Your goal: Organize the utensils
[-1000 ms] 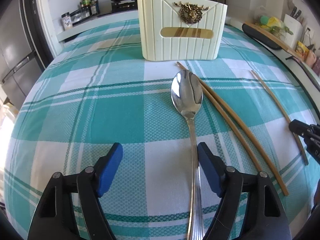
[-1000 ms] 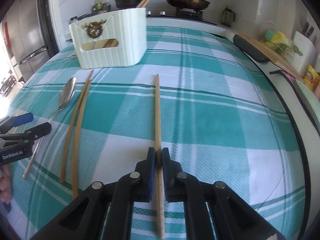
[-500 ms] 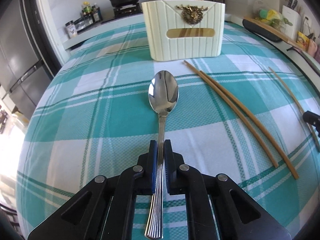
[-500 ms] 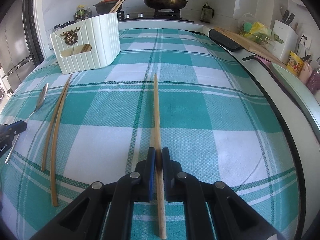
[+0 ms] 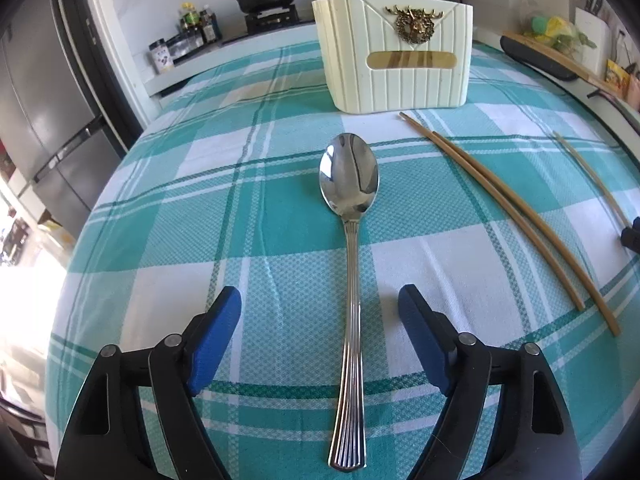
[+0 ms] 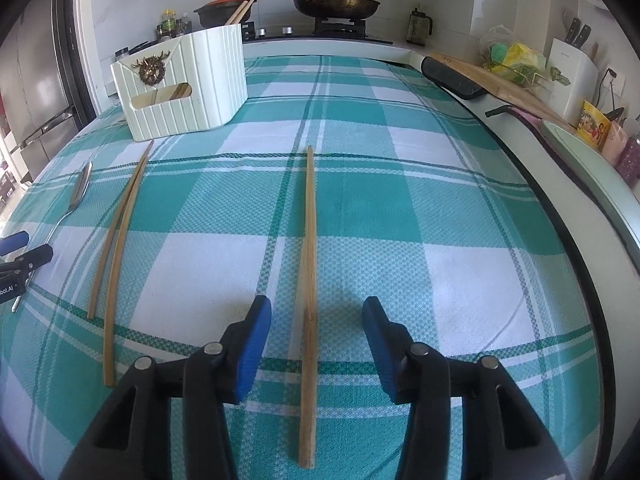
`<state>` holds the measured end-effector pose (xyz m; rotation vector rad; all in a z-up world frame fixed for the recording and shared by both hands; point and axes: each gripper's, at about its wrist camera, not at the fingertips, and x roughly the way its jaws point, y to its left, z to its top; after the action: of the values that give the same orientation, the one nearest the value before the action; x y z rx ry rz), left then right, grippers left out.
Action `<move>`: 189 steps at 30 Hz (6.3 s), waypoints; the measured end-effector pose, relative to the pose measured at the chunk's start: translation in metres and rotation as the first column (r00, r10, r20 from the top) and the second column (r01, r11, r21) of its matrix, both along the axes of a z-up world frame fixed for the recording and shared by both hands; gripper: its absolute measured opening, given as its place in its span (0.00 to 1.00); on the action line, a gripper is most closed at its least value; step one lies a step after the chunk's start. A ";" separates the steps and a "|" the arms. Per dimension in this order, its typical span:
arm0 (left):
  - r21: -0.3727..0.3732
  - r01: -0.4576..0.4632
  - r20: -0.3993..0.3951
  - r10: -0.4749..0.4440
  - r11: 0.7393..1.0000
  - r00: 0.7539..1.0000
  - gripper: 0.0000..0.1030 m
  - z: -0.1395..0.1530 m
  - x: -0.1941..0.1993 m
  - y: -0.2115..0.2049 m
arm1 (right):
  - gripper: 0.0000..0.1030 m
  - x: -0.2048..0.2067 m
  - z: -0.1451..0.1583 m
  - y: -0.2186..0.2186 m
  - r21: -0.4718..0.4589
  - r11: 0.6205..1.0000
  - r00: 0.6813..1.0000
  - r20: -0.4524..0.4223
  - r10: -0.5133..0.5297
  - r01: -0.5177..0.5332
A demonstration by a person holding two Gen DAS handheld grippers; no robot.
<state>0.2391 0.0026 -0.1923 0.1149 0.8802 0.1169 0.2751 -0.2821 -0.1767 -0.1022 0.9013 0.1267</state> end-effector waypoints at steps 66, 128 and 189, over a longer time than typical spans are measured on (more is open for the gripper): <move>-0.162 0.209 -0.160 -0.235 0.964 0.959 0.51 0.007 0.116 0.003 | 0.06 0.160 0.005 0.019 0.058 0.996 0.963 -0.256 0.086 -0.073; -0.352 0.350 0.485 -0.150 0.868 0.862 0.40 0.245 0.036 0.076 | 0.06 0.053 0.239 0.041 0.173 0.943 0.876 0.446 0.183 -0.285; -0.310 0.052 0.018 -0.049 0.949 0.999 0.90 0.001 0.032 0.027 | 0.46 0.015 -0.001 0.010 0.067 0.995 0.997 0.007 0.073 -0.074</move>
<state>0.2712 0.0292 -0.1910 -0.1573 0.8743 -0.0701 0.2905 -0.2722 -0.1775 -0.0732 0.8886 0.2249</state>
